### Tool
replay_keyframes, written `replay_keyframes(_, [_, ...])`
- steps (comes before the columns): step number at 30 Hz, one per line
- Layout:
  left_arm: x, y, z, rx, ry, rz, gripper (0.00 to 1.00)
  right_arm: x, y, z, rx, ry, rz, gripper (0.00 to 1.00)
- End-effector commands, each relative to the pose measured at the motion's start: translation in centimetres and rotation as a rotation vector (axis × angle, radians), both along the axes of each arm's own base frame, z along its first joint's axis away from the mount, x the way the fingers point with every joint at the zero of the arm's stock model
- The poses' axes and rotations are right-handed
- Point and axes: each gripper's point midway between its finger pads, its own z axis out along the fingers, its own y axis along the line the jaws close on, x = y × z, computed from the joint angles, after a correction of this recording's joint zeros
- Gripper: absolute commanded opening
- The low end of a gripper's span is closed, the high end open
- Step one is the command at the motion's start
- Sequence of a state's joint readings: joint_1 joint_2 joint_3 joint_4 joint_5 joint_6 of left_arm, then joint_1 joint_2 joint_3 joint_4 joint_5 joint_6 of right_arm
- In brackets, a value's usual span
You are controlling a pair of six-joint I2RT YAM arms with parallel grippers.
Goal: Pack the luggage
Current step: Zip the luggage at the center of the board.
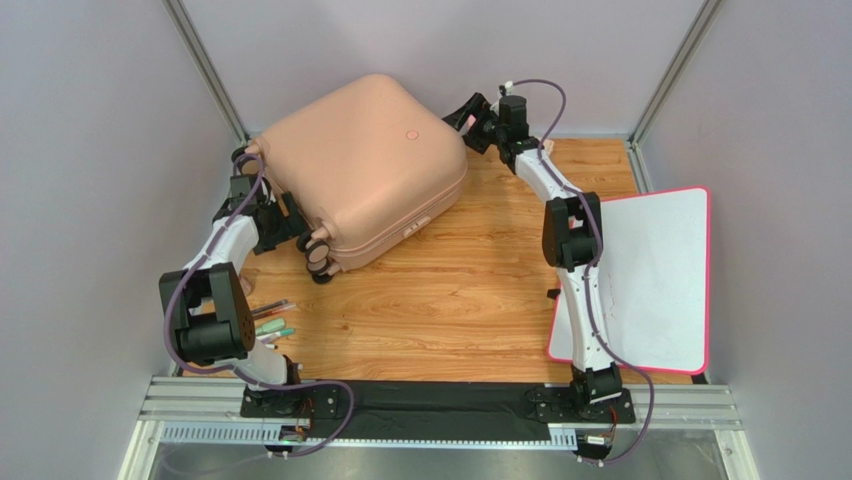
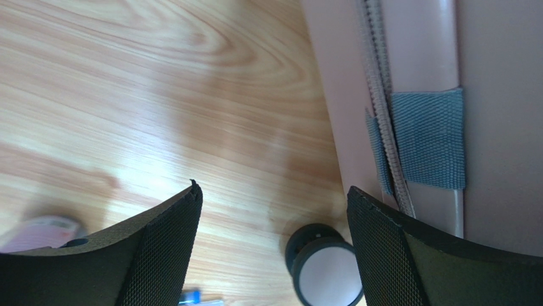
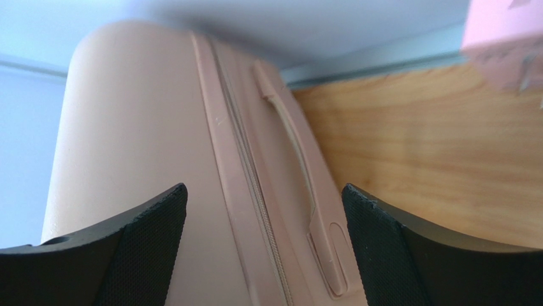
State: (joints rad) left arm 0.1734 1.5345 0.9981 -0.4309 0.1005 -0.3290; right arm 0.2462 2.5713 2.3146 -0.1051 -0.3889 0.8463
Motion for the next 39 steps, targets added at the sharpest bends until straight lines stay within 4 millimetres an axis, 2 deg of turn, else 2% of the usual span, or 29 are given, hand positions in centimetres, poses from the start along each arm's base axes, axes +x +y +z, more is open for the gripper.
replay_keyframes(1, [2.3,0.3,1.3,0.035,-0.045,-0.031,0.89,-9.7,8.2,-2.2,0.066,0.078,0.435,0.9])
replay_keyframes(6, [3.0,0.0,0.7,0.016,-0.044,-0.063,0.89,-15.8,10.2,-3.7,0.079,0.12,0.59,0.88])
replay_keyframes(7, [3.0,-0.1,0.6,0.017,-0.046,-0.068,0.89,-17.1,9.9,-5.4,0.068,0.163,0.596,0.88])
replay_keyframes(8, [3.0,-0.1,0.5,0.017,-0.047,-0.071,0.89,-18.1,9.9,-4.5,0.063,0.15,0.608,0.88])
replay_keyframes(9, [3.1,-0.2,0.6,0.016,-0.052,-0.08,0.89,-19.0,10.0,-4.7,0.056,0.155,0.619,0.88])
replay_keyframes(10, [3.2,-0.4,0.6,0.014,-0.06,-0.096,0.89,-20.5,9.4,-6.5,0.038,0.197,0.621,0.88])
replay_keyframes(11, [3.2,-0.4,0.5,0.012,-0.06,-0.099,0.89,-21.1,9.1,-5.1,0.03,0.169,0.617,0.88])
replay_keyframes(16, [4.0,-0.8,0.4,-0.018,-0.07,-0.115,0.89,-24.2,7.4,-4.7,-0.017,0.15,0.624,0.87])
replay_keyframes(17, [4.2,-1.0,0.3,-0.023,-0.068,-0.122,0.88,-25.0,7.1,-5.1,-0.028,0.163,0.626,0.87])
replay_keyframes(18, [4.4,-1.0,0.1,-0.027,-0.066,-0.126,0.88,-25.6,6.9,-4.0,-0.038,0.147,0.632,0.87])
replay_keyframes(20, [4.9,-1.0,0.1,-0.03,-0.064,-0.127,0.88,-26.3,6.5,-3.7,-0.058,0.12,0.643,0.87])
replay_keyframes(21, [5.2,-1.0,0.2,-0.03,-0.068,-0.128,0.88,-27.5,6.0,-4.0,-0.068,0.154,0.647,0.87])
replay_keyframes(23, [5.8,-0.9,0.4,-0.029,-0.079,-0.127,0.88,-28.4,5.8,-4.2,-0.081,0.155,0.656,0.87])
replay_keyframes(24, [6.1,-0.9,0.7,-0.03,-0.088,-0.126,0.88,-29.6,5.6,-5.2,-0.09,0.184,0.666,0.87])
replay_keyframes(26, [6.9,-0.5,1.2,-0.015,-0.1,-0.112,0.88,-30.6,5.6,-5.1,-0.108,0.182,0.678,0.87])
replay_keyframes(27, [7.2,-0.3,1.4,-0.008,-0.106,-0.108,0.88,-31.9,5.7,-5.8,-0.123,0.2,0.702,0.87])
replay_keyframes(29, [8.1,-0.1,2.2,-0.001,-0.13,-0.109,0.88,-33.3,6.0,-5.3,-0.142,0.188,0.732,0.87])
replay_keyframes(31, [9.1,0.1,3.1,0.006,-0.151,-0.11,0.88,-35.4,6.5,-5.8,-0.193,0.192,0.778,0.87])
replay_keyframes(32, [9.4,0.2,2.8,0.006,-0.142,-0.11,0.88,-36.0,6.6,-5.2,-0.201,0.172,0.786,0.88])
replay_keyframes(33, [9.9,0.4,3.3,0.009,-0.149,-0.11,0.88,-36.8,7.0,-5.2,-0.208,0.172,0.799,0.88])
replay_keyframes(35, [10.5,0.6,2.7,0.005,-0.133,-0.107,0.88,-37.4,6.6,-5.7,-0.234,0.18,0.781,0.88])
replay_keyframes(37, [11.3,1.3,3.3,0.012,-0.141,-0.093,0.88,-37.5,6.1,-6.0,-0.264,0.186,0.745,0.88])
replay_keyframes(38, [11.6,1.5,3.0,0.007,-0.135,-0.087,0.88,-37.8,5.6,-5.7,-0.272,0.179,0.731,0.88])
replay_keyframes(39, [12.1,2.0,3.6,0.006,-0.148,-0.075,0.88,-37.8,5.4,-5.5,-0.28,0.17,0.72,0.88])
